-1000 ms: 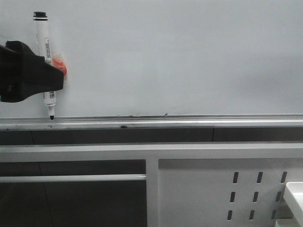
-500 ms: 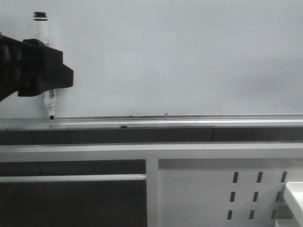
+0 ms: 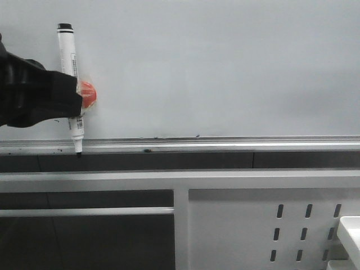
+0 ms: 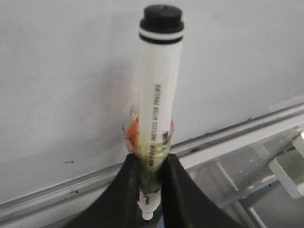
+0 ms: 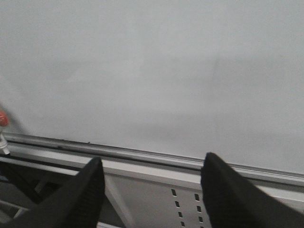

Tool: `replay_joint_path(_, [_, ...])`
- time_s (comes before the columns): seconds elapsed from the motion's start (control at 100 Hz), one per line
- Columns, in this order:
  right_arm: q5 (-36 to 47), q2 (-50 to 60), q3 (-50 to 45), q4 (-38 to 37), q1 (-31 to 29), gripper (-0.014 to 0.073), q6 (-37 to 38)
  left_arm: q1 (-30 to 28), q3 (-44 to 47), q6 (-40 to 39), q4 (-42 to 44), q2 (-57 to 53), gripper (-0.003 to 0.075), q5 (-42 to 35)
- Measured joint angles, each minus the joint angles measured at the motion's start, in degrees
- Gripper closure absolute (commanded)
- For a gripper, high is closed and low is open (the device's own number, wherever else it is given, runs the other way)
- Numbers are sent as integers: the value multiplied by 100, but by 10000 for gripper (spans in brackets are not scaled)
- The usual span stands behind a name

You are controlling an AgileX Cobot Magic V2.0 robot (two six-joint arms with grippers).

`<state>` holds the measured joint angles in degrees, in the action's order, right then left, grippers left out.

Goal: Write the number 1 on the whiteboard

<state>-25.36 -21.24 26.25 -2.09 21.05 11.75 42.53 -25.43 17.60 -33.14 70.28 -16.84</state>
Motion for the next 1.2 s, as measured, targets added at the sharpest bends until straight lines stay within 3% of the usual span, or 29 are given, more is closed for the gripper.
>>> replay_joint_path(0.22, [-15, -147, 218, 1570, 933, 256, -1996, 62, -136, 0, 1148, -647, 740, 936])
replay_joint_path(0.39, [-69, -1005, 740, 1949, 2021, 254, -2890, 626, -697, 0, 2700, -1085, 740, 1890])
replay_joint_path(0.61, [-69, -2672, 1723, 1498, 3073, 233, -3100, 1488, -1308, 10, 4063, -1148, 740, 2979])
replay_joint_path(0.83, [122, -3396, 2397, 1341, 3157, 192, -3100, 1648, -1369, 10, 4518, -1276, 740, 3443])
replay_joint_path(1.2, [141, -3925, 2537, 1432, 3165, 193, -3103, 1647, -1369, 20, 4800, -1291, 740, 3451])
